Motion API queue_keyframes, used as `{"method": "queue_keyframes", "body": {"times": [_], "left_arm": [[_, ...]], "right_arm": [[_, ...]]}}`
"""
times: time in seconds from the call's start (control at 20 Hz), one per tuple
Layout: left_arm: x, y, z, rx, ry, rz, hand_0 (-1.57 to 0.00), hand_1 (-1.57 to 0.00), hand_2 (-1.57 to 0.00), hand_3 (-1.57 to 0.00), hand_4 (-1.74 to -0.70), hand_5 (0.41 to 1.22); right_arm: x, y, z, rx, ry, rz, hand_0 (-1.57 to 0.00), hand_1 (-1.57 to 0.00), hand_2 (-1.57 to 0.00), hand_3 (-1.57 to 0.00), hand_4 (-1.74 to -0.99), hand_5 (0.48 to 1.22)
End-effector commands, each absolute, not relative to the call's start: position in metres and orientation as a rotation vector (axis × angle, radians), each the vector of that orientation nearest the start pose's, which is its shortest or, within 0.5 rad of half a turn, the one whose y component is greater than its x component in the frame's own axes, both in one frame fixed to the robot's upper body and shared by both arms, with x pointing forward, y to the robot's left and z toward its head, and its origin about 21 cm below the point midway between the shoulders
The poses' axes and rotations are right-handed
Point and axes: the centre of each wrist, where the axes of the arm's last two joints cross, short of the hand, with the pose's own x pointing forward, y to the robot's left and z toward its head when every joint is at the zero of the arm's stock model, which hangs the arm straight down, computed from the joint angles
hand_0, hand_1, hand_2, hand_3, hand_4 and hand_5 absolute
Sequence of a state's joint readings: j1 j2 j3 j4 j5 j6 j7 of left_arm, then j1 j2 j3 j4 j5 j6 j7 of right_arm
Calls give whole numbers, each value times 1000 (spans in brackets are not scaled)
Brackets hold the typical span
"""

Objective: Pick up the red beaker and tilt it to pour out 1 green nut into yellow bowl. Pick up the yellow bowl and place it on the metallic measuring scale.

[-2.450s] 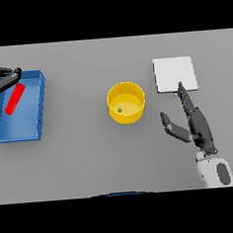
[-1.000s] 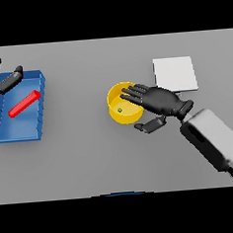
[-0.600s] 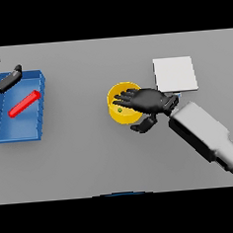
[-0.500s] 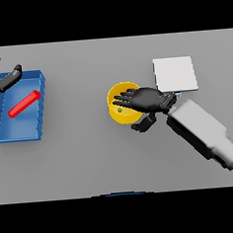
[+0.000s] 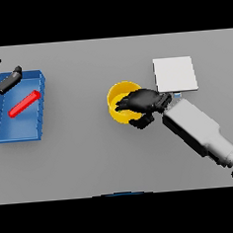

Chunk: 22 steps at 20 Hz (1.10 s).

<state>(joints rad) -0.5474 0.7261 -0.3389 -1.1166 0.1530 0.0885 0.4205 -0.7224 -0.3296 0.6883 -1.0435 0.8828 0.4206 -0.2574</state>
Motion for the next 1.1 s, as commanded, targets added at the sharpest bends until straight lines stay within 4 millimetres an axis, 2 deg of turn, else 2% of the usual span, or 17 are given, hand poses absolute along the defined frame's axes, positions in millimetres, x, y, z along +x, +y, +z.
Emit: {"method": "queue_keyframes", "body": {"times": [0.0,0.05,0.15,0.2,0.35,0.5,0.65,0.8,0.95,1.05], "left_arm": [[364,335,106,577,-1131,-470,1,1,1,1,-789,710],[365,337,104,581,-1129,-471,1,1,1,1,-788,710],[365,336,103,575,-1138,-472,1,1,1,1,-787,707],[365,337,101,576,-1135,-470,1,1,1,1,-787,707],[368,336,99,581,-1128,-473,1,1,1,1,-784,711],[365,341,104,581,-1133,-477,1,1,1,1,-785,712],[366,335,104,569,-1132,-478,1,1,1,1,-782,703],[364,335,102,581,-1140,-491,1,1,1,1,-774,706],[365,333,108,579,-1150,-484,1,1,1,1,-776,702],[367,334,109,567,-1147,-476,1,1,1,1,-782,702]], "right_arm": [[367,-130,45,-318,-1240,2121,-455,-407,-349,-322,-1363,957],[367,-135,45,-315,-1236,2123,-678,-640,-594,-572,-1435,1010],[364,-134,44,-301,-1244,2121,-999,-975,-945,-792,-1540,1086],[363,-135,46,-301,-1241,2131,-1114,-1094,-1071,-882,-1578,1113],[363,-134,48,-301,-1215,2128,-1337,-1327,-1246,-1066,-1658,1166],[365,-136,50,-281,-1214,2127,-1451,-1446,-1330,-1171,-1698,1193],[365,-134,59,-281,-1235,2120,-1510,-1507,-1387,-1195,-1719,1207],[365,-146,76,-297,-1235,2107,-1540,-1538,-1447,-1165,-1730,1214],[366,-151,96,-346,-1221,2088,-1555,-1554,-1491,-1153,-1735,1217],[365,-152,109,-401,-1226,2071,-1561,-1560,-1433,-1215,-1737,1219]]}}
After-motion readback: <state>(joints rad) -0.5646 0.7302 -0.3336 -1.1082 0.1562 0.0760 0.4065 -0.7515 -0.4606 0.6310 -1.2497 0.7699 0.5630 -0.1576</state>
